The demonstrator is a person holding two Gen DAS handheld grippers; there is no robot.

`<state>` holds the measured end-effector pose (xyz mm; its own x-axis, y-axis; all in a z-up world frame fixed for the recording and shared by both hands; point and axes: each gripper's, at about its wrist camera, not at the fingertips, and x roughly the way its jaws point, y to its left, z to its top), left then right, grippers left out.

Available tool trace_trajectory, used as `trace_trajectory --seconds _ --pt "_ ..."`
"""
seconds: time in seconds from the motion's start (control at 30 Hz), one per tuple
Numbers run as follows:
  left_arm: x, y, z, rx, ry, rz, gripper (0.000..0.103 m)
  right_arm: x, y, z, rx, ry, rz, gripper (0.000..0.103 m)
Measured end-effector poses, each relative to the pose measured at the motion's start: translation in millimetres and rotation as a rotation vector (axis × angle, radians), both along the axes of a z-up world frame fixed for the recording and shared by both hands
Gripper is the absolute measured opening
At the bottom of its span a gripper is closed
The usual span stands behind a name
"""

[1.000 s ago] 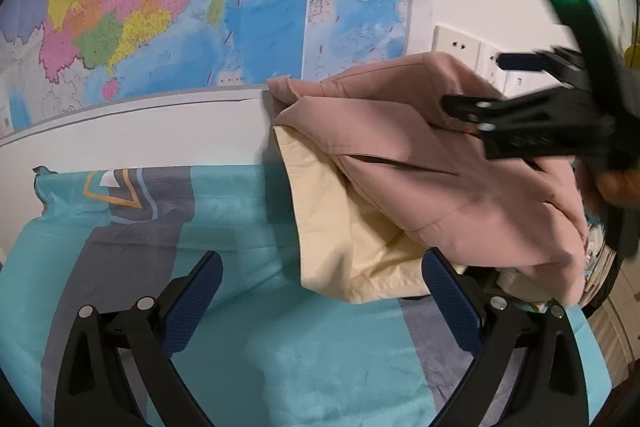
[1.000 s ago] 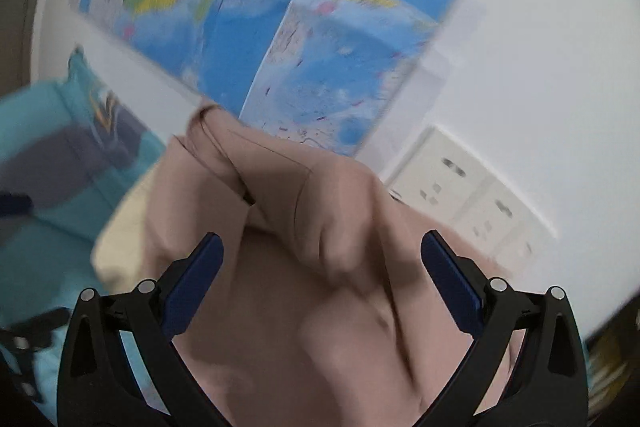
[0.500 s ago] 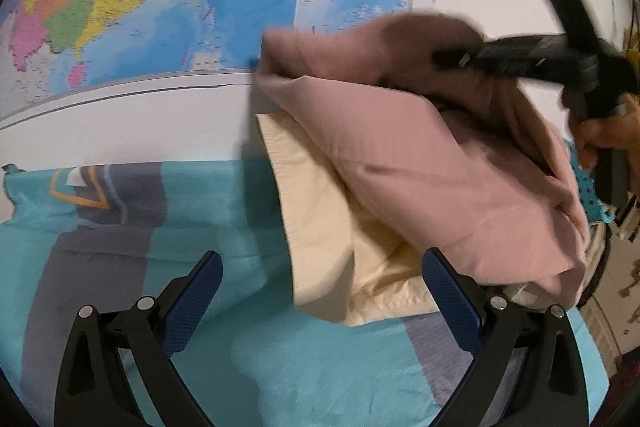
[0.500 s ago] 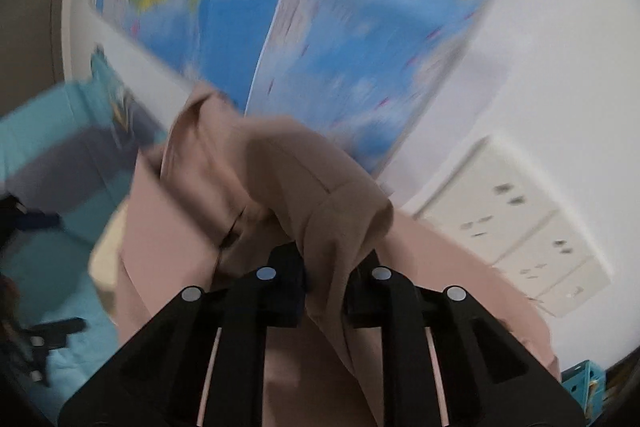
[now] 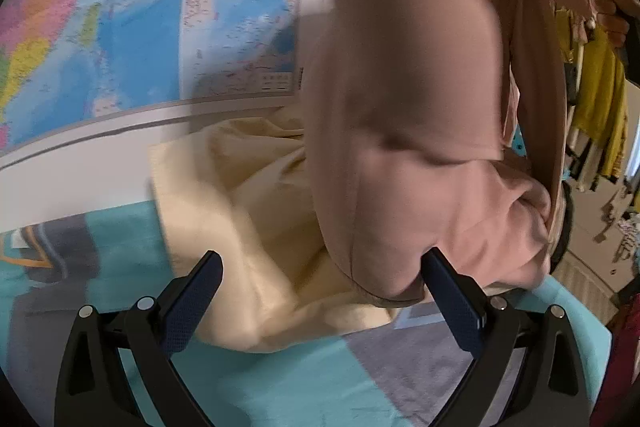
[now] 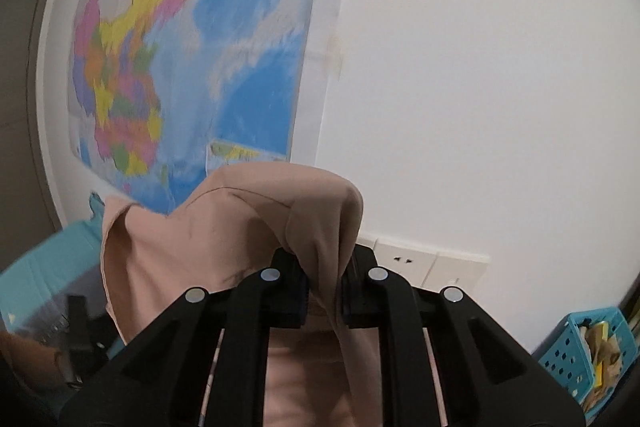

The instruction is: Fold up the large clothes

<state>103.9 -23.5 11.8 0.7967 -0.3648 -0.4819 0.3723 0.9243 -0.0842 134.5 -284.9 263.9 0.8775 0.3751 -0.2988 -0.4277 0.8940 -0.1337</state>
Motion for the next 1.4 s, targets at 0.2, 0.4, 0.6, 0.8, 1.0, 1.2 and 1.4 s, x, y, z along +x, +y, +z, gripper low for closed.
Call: trace_trajectory --seconds 0.2,0.4,0.6,0.8,1.0,1.2,1.4 --pt "4.1 -24.0 14.6 -0.023 -0.087 -0.138 0.091 -37.4 -4.9 27.0 0.030 -0.060 0.009 0.011" --pt "12.7 -31.5 41.0 -0.108 -0.066 -0.210 0.009 -91.1 -14.9 57.1 0.036 -0.121 -0.002 0.010" --pt "-36.2 2.3 125.7 -0.140 -0.231 -0.177 0.007 -176.1 -42.1 106.3 0.118 -0.226 0.012 0.010" --pt "-108.8 54.9 208.3 -0.074 -0.400 -0.100 0.008 -259.8 -62.5 126.0 0.182 -0.261 0.050 0.010" --pt "-194.4 118.2 252.8 0.010 -0.507 0.022 0.008 -305.2 -52.3 99.7 0.236 -0.183 0.181 0.010" --pt "-282.1 165.4 275.6 0.076 -0.551 0.165 0.008 -349.2 -15.4 68.9 0.305 -0.117 0.391 0.010" --pt "-328.0 202.9 282.7 0.135 -0.509 0.289 0.008 -339.8 27.0 59.2 0.332 -0.082 0.500 0.012"
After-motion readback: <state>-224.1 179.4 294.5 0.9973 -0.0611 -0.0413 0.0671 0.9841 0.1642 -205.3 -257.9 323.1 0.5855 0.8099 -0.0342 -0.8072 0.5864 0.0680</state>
